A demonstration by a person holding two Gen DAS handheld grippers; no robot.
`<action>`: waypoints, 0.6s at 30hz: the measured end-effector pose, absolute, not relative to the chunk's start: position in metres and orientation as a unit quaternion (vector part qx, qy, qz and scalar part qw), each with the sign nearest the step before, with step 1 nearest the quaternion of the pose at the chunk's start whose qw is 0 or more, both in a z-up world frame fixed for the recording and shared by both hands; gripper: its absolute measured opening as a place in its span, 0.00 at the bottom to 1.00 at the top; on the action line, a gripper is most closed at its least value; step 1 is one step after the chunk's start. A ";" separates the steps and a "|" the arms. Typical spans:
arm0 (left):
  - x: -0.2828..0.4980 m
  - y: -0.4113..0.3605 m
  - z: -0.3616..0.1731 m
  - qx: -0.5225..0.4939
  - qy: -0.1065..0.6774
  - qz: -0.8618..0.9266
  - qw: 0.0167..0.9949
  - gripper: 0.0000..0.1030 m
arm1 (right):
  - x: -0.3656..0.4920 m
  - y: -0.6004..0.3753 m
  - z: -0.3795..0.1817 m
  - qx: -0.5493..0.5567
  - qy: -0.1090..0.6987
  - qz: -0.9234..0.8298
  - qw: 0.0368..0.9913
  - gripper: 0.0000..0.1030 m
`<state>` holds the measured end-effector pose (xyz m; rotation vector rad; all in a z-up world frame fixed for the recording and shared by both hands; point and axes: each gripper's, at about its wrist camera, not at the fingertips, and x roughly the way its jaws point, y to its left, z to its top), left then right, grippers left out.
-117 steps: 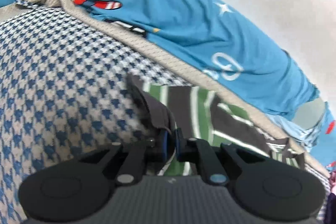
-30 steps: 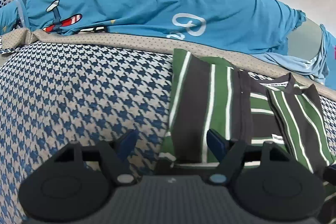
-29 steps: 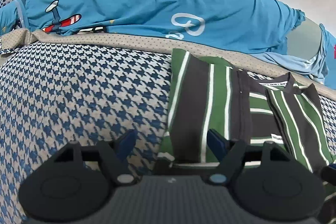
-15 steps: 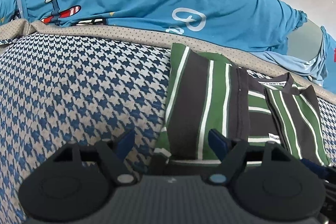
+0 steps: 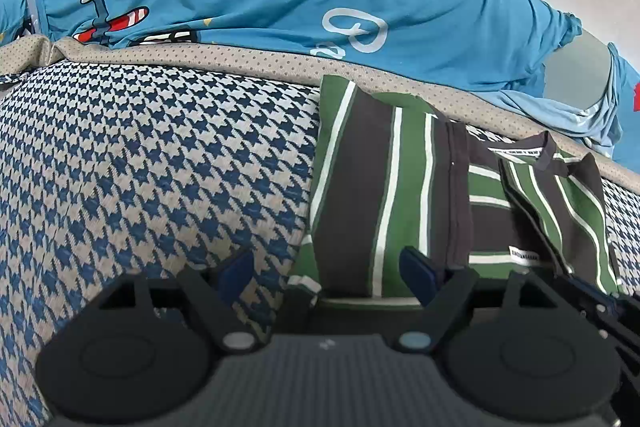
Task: Fold clothes
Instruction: 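Lower the right gripper onto the folded shirt edge and close it, then lift the gripped half of the shirt up with the right gripper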
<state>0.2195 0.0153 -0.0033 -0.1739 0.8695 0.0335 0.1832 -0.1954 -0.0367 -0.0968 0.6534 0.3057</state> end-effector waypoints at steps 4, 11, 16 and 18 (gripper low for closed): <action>0.219 0.016 -0.004 -0.086 0.423 0.016 0.902 0.77 | 0.186 -0.197 -0.040 -0.034 0.340 0.149 0.928 0.10; 0.218 0.017 -0.005 -0.090 0.422 0.017 0.902 0.77 | 0.190 -0.207 -0.028 -0.001 0.319 0.147 0.936 0.10; 0.218 0.018 -0.005 -0.093 0.422 0.015 0.902 0.77 | 0.202 -0.208 -0.029 0.014 0.319 0.143 0.937 0.11; 0.218 0.017 -0.006 -0.094 0.422 0.014 0.902 0.77 | 0.209 -0.205 -0.031 0.007 0.318 0.140 0.938 0.13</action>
